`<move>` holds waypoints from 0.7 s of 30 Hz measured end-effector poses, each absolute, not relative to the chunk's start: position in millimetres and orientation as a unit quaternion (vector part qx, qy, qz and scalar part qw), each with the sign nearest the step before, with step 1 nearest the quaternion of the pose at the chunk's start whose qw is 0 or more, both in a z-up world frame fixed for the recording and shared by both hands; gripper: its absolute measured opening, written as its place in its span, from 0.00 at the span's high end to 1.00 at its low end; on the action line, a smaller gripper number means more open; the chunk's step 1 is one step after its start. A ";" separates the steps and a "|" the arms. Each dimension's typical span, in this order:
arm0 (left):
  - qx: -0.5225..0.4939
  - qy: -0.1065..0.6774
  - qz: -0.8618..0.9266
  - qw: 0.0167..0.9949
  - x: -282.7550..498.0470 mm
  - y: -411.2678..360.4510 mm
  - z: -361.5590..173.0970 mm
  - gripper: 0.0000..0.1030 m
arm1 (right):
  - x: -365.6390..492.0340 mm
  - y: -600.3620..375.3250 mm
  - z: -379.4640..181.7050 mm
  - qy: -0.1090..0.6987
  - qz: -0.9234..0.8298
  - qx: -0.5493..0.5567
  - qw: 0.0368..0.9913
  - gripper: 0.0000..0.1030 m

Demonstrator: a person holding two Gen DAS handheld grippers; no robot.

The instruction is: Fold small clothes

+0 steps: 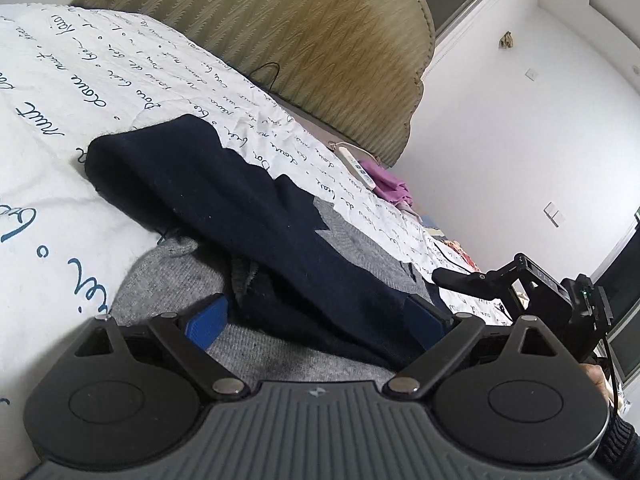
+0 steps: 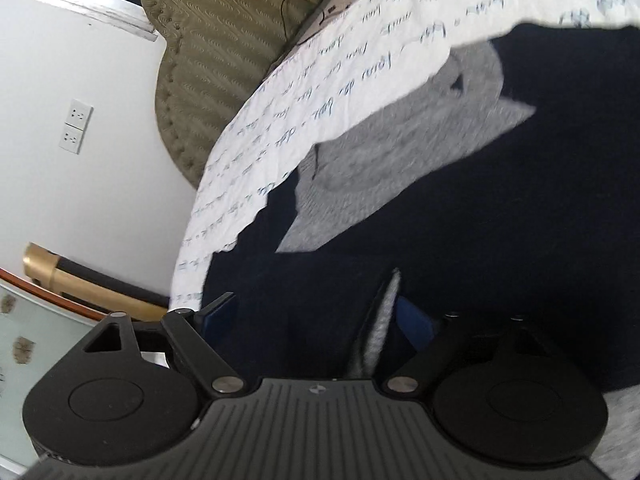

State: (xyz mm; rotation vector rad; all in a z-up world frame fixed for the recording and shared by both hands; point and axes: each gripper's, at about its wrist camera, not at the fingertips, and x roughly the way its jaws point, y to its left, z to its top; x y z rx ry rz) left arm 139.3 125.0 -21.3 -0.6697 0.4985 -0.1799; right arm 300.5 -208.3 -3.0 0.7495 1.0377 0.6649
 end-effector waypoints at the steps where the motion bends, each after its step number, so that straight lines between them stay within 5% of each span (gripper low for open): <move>1: -0.325 0.242 -0.087 0.910 139.5 124.8 -21.2 0.07 | 300.3 -206.2 -5.0 0.478 0.309 0.347 0.745 0.18; 5: -0.325 0.241 -0.087 0.910 140.4 124.2 -20.7 0.07 | 294.1 -197.7 -7.2 0.484 0.333 0.340 0.734 0.20; 6: -0.326 0.241 -0.087 0.910 140.4 124.3 -20.7 0.07 | 292.5 -197.0 -6.5 0.480 0.331 0.338 0.739 0.32; 8: -0.334 0.239 -0.086 0.908 139.3 126.8 -19.3 0.07 | 292.6 -197.9 -8.7 0.484 0.320 0.338 0.741 0.82; 14: -0.524 0.179 -0.042 0.832 124.6 173.6 -24.5 0.07 | 288.9 -197.6 0.6 0.461 0.328 0.343 0.749 0.85; 21: -0.612 0.154 0.006 0.776 147.7 198.3 -32.4 0.07 | 305.5 -192.8 97.2 0.361 0.399 0.359 0.763 0.85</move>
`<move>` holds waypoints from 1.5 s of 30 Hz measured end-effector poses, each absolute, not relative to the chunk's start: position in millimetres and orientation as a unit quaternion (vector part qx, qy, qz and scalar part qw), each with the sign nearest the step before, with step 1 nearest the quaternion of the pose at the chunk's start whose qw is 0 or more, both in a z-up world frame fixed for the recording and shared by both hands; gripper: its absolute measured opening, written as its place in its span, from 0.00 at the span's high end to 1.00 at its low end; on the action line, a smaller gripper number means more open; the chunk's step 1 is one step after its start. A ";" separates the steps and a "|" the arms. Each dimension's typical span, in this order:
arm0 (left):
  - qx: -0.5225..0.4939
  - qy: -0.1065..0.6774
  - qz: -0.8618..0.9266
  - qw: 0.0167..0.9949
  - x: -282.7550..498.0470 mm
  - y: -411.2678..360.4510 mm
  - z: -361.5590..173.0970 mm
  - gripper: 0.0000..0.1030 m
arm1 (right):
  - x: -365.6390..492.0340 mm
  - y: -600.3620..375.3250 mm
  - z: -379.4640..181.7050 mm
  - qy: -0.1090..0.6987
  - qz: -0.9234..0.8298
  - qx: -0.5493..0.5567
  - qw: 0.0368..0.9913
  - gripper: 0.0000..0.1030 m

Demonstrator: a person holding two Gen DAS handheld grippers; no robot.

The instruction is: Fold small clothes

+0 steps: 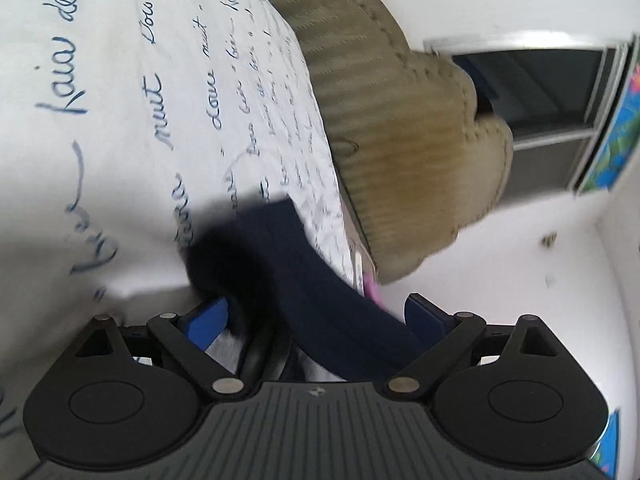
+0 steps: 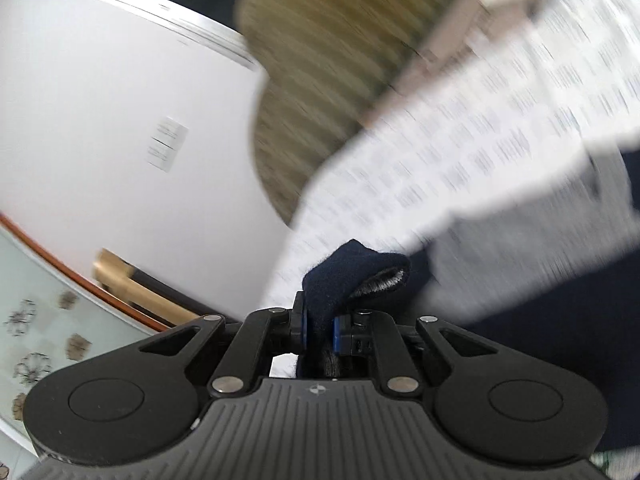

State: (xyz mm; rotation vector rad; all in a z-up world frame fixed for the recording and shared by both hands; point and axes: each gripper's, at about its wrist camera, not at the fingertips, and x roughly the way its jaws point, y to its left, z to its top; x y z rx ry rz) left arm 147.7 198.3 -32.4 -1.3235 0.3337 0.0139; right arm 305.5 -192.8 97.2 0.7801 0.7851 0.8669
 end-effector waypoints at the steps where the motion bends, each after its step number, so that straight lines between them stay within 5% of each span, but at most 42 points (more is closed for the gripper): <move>1: -0.614 0.159 0.014 0.773 152.7 199.6 -34.2 0.07 | 305.4 -197.3 111.8 0.345 0.407 0.362 0.764 0.85; 7: -0.585 0.172 0.017 0.793 165.7 192.4 -31.6 0.07 | 281.3 -268.3 140.6 0.263 0.395 0.381 0.793 0.85; 15: -0.467 0.207 0.032 0.859 178.6 165.0 -17.7 0.07 | 267.0 -341.6 -3.4 0.401 0.206 0.397 0.799 0.85; 22: -0.420 0.295 0.027 0.858 225.3 182.3 2.9 0.08 | 260.6 -332.8 -3.9 0.391 0.234 0.385 0.803 0.85; 23: -0.405 0.326 0.019 0.854 237.2 181.7 0.1 0.11 | 264.8 -331.8 -5.1 0.392 0.231 0.381 0.805 0.85; 25: -0.360 0.348 0.015 0.865 250.9 174.9 2.3 0.35 | 268.1 -333.4 -8.9 0.395 0.224 0.386 0.803 0.85; 27: -0.325 0.373 0.008 0.869 266.4 168.0 4.9 0.88 | 266.4 -335.8 -10.4 0.396 0.219 0.392 0.801 0.85; 28: -0.315 0.390 0.008 0.865 273.5 166.0 3.5 0.91 | 264.3 -338.3 -10.3 0.393 0.222 0.391 0.802 0.85; 33: -0.244 0.396 0.033 0.885 272.4 153.6 11.3 0.94 | 256.2 -346.8 11.8 0.336 0.248 0.398 0.817 0.86; 37: -0.244 0.400 0.037 0.883 275.2 157.5 0.9 0.94 | 270.9 -351.4 -30.6 0.416 0.182 0.362 0.814 0.87; 40: -0.206 0.399 0.040 0.893 276.9 147.7 3.9 0.93 | 264.3 -352.1 -37.6 0.396 0.189 0.386 0.812 0.86; 45: -0.178 0.387 0.024 0.904 274.4 144.2 17.8 0.82 | 264.6 -359.1 -36.2 0.400 0.188 0.402 0.802 0.67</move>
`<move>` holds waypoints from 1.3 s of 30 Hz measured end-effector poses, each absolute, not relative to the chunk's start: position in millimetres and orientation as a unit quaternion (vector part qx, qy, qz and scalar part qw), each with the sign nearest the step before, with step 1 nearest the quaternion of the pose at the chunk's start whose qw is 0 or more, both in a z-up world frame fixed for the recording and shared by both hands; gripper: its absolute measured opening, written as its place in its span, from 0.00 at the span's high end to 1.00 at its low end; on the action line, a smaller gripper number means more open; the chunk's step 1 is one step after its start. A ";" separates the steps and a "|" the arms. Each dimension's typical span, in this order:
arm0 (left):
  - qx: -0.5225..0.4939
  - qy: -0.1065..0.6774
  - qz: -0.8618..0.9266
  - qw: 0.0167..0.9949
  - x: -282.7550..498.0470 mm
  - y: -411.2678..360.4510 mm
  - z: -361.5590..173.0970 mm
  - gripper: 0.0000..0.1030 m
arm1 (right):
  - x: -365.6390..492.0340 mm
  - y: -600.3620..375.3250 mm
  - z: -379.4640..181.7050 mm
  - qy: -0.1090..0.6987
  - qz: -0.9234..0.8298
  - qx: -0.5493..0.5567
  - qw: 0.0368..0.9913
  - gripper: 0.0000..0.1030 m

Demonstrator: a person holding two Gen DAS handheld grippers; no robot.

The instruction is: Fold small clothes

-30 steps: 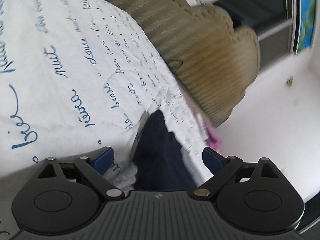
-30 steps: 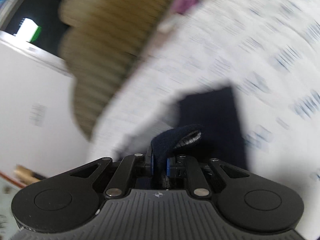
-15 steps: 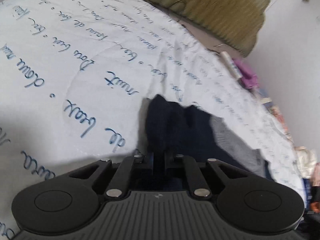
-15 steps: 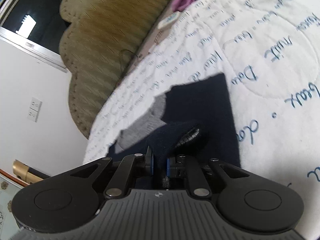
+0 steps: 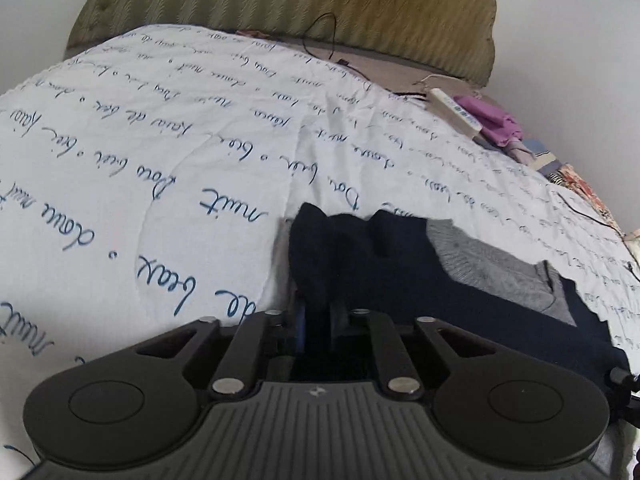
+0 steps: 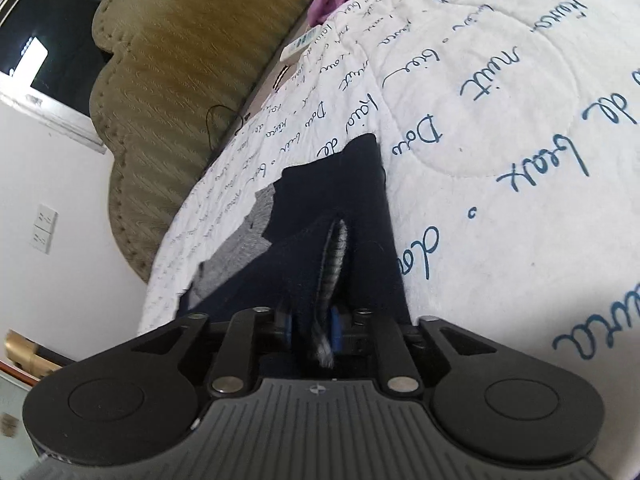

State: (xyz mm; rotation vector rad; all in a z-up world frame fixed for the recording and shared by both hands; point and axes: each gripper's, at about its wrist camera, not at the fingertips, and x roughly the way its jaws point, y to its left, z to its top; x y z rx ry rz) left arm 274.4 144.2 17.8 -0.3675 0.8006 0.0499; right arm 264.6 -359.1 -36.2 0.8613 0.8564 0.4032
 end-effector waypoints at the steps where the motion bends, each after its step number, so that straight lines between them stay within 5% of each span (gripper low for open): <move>1: -0.182 0.386 0.023 0.904 276.0 146.4 19.2 0.77 | 263.5 -364.0 -34.0 0.397 0.189 0.410 0.799 0.61; 3: -0.183 0.382 0.032 0.905 283.1 150.2 20.8 0.54 | 262.7 -372.1 -27.9 0.390 0.192 0.422 0.796 0.56; 7: -0.166 0.396 0.044 0.902 306.9 146.9 17.4 0.44 | 275.9 -370.3 -19.2 0.384 0.187 0.425 0.798 0.53; 8: -0.153 0.398 0.041 0.904 311.0 142.4 14.5 0.47 | 281.3 -368.0 -19.0 0.388 0.185 0.420 0.799 0.53; 9: -0.131 0.399 0.044 0.907 314.7 136.3 12.0 0.71 | 286.7 -365.7 -20.2 0.392 0.181 0.415 0.800 0.53; 11: -0.104 0.397 0.051 0.911 317.7 129.8 8.9 0.92 | 295.6 -358.9 -22.8 0.397 0.173 0.393 0.811 0.71; 12: -0.112 0.394 0.054 0.911 316.5 130.5 10.4 0.94 | 297.9 -355.3 -22.3 0.398 0.168 0.375 0.820 0.87; 16: -0.107 0.387 0.062 0.914 311.9 135.1 7.3 0.94 | 283.6 -355.7 -3.6 0.334 0.171 0.334 0.865 0.89; 19: -0.105 0.379 0.066 0.917 310.3 133.0 2.6 0.94 | 292.4 -362.1 -29.8 0.372 0.135 0.329 0.858 0.93; 21: -0.091 0.380 0.069 0.918 310.9 128.4 3.7 0.93 | 288.9 -362.9 -31.0 0.359 0.137 0.341 0.858 0.90; 22: -0.083 0.380 0.068 0.919 310.3 127.7 5.1 0.91 | 287.4 -363.4 -29.6 0.355 0.138 0.349 0.856 0.78; 28: -0.016 0.288 0.096 0.953 256.8 112.9 43.6 0.84 | 261.0 -374.4 2.6 0.321 0.110 0.340 0.877 0.71; 33: 0.049 0.278 0.028 0.959 237.9 59.7 37.8 0.59 | 244.7 -318.5 42.0 0.287 0.142 0.163 0.933 0.65; 39: 0.095 0.324 0.026 0.941 246.6 40.9 -3.7 0.49 | 262.7 -258.4 3.8 0.340 0.146 0.011 0.929 0.57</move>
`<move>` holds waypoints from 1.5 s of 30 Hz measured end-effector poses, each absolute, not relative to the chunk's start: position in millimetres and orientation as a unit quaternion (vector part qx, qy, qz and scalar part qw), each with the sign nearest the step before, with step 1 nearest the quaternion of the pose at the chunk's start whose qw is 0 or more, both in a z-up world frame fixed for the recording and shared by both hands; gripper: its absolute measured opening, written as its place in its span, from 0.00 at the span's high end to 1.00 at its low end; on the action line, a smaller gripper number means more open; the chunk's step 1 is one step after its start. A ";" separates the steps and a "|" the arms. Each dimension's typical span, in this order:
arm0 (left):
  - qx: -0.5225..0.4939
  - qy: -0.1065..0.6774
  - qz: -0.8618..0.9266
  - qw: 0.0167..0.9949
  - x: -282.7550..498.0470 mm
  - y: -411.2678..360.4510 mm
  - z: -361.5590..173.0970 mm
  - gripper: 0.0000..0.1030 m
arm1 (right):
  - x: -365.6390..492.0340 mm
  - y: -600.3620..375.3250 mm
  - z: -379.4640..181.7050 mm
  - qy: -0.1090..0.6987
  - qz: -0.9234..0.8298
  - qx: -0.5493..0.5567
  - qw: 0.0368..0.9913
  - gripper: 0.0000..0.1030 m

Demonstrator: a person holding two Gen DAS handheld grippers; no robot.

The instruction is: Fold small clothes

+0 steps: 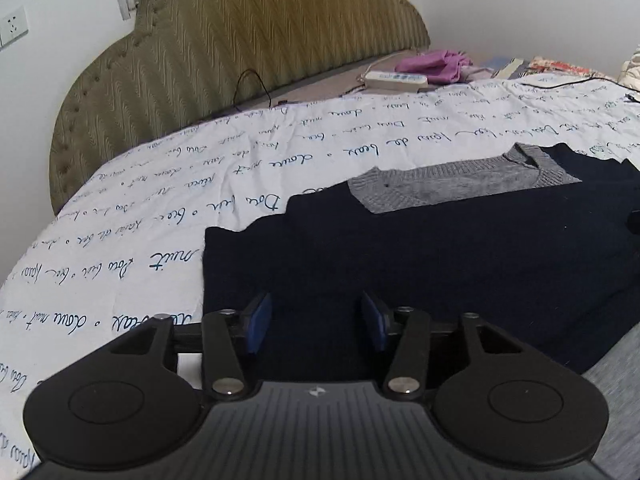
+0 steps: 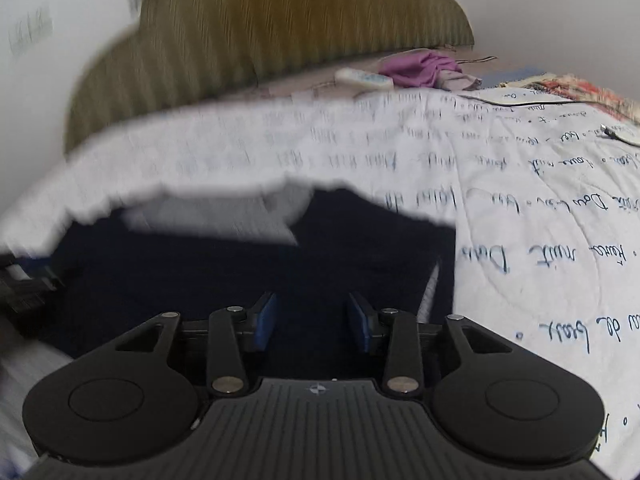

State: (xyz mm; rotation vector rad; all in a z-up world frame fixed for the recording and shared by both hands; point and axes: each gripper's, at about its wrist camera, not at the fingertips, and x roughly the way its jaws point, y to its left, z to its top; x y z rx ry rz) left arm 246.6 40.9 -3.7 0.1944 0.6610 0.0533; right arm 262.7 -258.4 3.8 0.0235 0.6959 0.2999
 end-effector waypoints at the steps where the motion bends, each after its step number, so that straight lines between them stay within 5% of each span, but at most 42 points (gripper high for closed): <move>1: 0.076 0.326 0.022 0.942 247.8 47.4 -5.5 0.49 | 257.0 -258.6 -2.8 0.318 0.154 -0.011 0.936 0.57; 9: 0.051 0.309 0.035 0.949 237.5 52.5 1.1 0.46 | 245.4 -245.7 -3.4 0.294 0.141 -0.061 0.944 0.52; 11: 0.028 0.279 0.035 0.959 203.0 63.4 21.7 0.44 | 229.1 -248.4 12.4 0.306 0.126 -0.040 0.943 0.45; 14: -0.046 0.226 0.016 0.973 125.2 92.5 47.6 0.19 | 171.1 -276.6 37.5 0.284 0.159 0.049 0.944 0.23; 16: -0.095 0.213 0.003 0.972 76.0 111.9 53.2 0.18 | 123.5 -300.1 43.7 0.280 0.190 0.106 0.935 0.10; 21: -0.189 0.255 -0.037 0.947 -21.6 156.8 41.3 0.16 | 34.4 -346.1 23.5 0.359 0.196 0.207 0.889 0.16; 28: -0.251 0.385 -0.100 0.882 -63.0 175.6 10.8 0.16 | -33.5 -385.8 -0.2 0.430 0.194 0.299 0.829 0.21; 34: -0.336 0.389 -0.134 0.847 -89.2 183.0 -3.8 0.16 | -57.9 -385.6 -18.7 0.476 0.246 0.351 0.768 0.46; 40: -0.432 0.402 -0.172 0.788 -94.9 197.0 -18.7 0.16 | -82.3 -371.6 -30.5 0.479 0.262 0.377 0.748 0.58; 45: -0.435 0.423 -0.178 0.775 -91.2 211.4 -12.5 0.16 | -83.1 -374.2 -33.6 0.471 0.258 0.392 0.747 0.59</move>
